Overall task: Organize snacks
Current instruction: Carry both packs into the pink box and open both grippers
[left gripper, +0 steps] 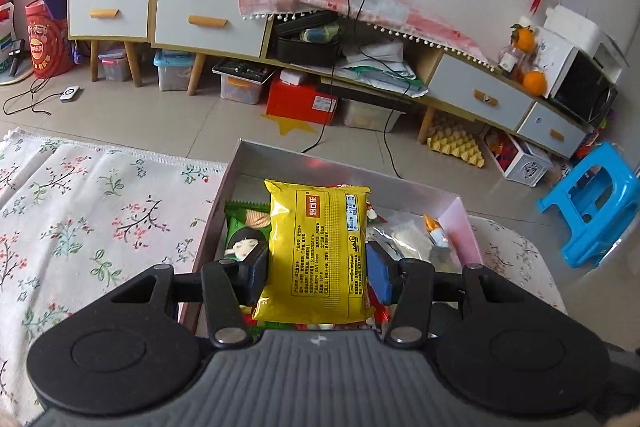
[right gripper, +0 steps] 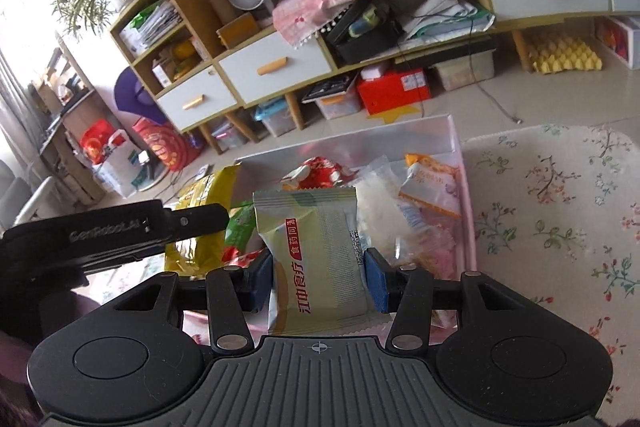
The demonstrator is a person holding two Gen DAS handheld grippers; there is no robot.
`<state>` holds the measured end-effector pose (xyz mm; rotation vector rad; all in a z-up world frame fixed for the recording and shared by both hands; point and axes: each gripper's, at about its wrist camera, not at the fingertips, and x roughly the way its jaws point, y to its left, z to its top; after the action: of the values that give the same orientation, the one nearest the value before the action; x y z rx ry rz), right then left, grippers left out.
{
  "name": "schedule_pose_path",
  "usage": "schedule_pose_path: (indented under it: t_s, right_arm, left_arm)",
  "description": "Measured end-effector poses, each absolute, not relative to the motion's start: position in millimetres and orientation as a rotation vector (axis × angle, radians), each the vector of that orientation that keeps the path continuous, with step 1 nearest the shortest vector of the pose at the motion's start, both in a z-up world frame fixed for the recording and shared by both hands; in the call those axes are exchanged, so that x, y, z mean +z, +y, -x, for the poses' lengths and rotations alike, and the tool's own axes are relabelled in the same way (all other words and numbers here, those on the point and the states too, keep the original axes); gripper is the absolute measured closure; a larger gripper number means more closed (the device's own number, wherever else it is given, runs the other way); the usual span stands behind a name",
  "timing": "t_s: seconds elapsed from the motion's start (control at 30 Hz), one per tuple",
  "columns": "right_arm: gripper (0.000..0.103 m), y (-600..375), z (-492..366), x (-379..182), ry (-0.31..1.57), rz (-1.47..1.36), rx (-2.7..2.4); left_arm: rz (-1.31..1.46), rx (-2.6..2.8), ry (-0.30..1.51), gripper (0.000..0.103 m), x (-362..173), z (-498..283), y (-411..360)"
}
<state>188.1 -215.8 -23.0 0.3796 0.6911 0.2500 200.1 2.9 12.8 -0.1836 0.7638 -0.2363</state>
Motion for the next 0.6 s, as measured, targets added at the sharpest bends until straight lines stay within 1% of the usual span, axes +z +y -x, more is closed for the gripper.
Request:
schedule_pose_path:
  t_s: [0.2, 0.6]
  right_arm:
    - [0.055, -221.6, -193.6, -28.5, 0.681, -0.389, 0.209]
    - [0.052, -226.8, -196.1, -30.0, 0.661, -0.411, 0.192]
  left_arm:
    - [0.142, -0.231, 0.77, 0.056, 8.1, -205.0, -4.5]
    - [0.142, -0.22, 0.751, 0.055, 6.2, -216.5, -5.1]
